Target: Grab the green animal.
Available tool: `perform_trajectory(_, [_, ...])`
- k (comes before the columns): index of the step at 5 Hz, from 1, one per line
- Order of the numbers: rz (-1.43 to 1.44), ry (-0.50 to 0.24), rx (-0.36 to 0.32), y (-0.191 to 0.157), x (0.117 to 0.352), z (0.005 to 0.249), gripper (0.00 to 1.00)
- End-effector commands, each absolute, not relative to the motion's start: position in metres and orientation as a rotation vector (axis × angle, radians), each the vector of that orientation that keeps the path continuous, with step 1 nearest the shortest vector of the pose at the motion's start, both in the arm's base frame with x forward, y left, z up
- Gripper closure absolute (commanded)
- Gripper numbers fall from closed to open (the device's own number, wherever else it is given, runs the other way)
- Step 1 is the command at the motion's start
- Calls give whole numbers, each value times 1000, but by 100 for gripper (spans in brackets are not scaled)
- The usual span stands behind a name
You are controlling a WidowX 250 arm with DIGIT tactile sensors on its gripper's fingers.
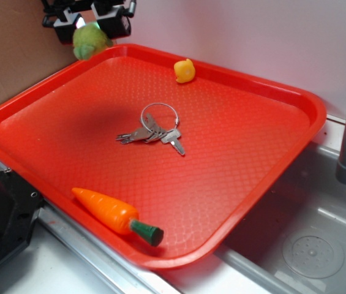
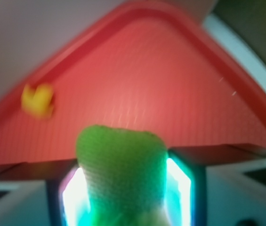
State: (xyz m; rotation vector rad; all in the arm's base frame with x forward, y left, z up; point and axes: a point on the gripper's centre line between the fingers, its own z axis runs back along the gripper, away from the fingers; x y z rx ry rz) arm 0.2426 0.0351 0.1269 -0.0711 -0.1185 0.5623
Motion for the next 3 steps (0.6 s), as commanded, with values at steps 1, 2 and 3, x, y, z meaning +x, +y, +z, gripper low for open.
perform_trajectory(1, [211,-169,-108,16,211,181,100])
perform_trajectory(2, [167,-186,-96,10,205,185,100])
perform_trajectory(3, [172,-204,-74,15,213,184,100])
